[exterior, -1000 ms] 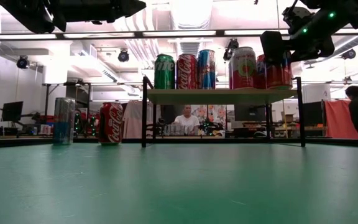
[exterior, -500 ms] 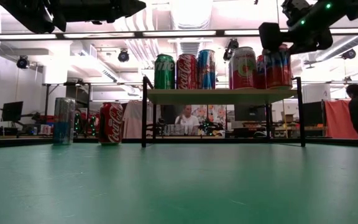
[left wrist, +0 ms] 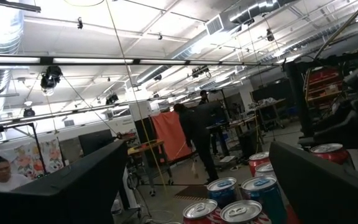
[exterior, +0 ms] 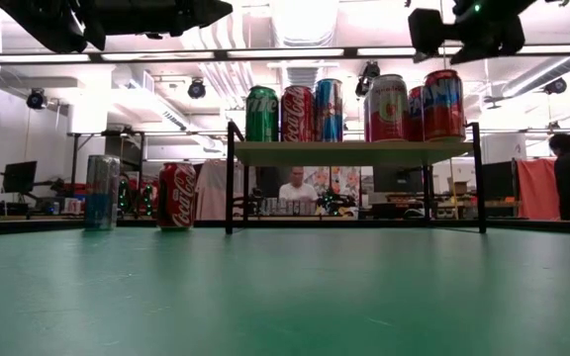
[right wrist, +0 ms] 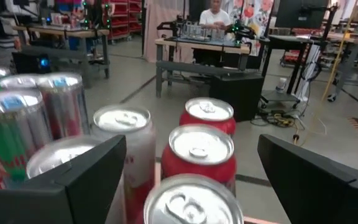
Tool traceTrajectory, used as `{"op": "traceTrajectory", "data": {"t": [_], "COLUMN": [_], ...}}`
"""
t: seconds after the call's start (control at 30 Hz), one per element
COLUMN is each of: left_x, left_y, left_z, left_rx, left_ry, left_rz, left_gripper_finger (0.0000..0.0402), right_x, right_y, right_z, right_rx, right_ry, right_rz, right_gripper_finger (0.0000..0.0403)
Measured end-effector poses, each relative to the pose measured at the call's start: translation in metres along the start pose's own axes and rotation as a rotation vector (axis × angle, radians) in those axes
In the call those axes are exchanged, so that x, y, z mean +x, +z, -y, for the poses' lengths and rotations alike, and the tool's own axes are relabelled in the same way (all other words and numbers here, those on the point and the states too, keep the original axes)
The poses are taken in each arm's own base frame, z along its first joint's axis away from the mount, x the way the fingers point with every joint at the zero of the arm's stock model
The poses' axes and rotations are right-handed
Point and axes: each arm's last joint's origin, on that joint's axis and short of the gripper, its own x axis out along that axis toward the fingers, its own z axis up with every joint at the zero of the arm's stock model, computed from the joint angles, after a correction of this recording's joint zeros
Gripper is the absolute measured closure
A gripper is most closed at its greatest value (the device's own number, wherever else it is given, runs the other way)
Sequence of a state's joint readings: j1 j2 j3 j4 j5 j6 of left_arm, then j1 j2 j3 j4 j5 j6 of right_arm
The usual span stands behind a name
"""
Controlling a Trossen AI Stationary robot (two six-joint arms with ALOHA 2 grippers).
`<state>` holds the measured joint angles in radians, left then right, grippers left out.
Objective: Place canned beverage on shelf
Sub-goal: Put the red soda can aligned with the red soda can on the shelf
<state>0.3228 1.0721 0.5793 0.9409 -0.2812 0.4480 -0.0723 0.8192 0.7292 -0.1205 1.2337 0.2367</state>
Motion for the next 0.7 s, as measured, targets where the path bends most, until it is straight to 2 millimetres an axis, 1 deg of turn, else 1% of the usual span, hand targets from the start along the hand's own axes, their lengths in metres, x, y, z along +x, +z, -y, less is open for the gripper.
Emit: {"op": "traceTrajectory", "data": {"t": [0.13,0.23,0.53,0.63,0.7], "left_x": [0.0,0.0,-0.002,-0.003,-0.005], "left_y": [0.0,0.0,0.002,0.005,0.008], "left_z": [0.0,0.0,0.001,0.003,0.004], "left_rx": [0.012,0.013,0.002,-0.013,-0.021], "left_ry": [0.0,-0.003,-0.012,-0.025,-0.032], "left_rz": [-0.002,-0.006,-0.003,0.009,0.019], "left_gripper_finger": [0.0024,0.0024,0.0024,0.0024,0.0024], "right_x": [-0.005,-0.011,-0.029,-0.03,-0.029], "right_y": [0.015,0.027,0.061,0.068,0.07], "right_z": [-0.001,-0.003,-0.013,-0.023,-0.032], "right_rx": [0.026,0.044,0.121,0.124,0.095], "right_ry": [0.027,0.08,0.428,0.529,0.571], "right_rz": [0.015,0.023,0.004,-0.06,-0.12], "right_gripper_finger": [0.005,0.0054,0.0078,0.0081,0.0081]}}
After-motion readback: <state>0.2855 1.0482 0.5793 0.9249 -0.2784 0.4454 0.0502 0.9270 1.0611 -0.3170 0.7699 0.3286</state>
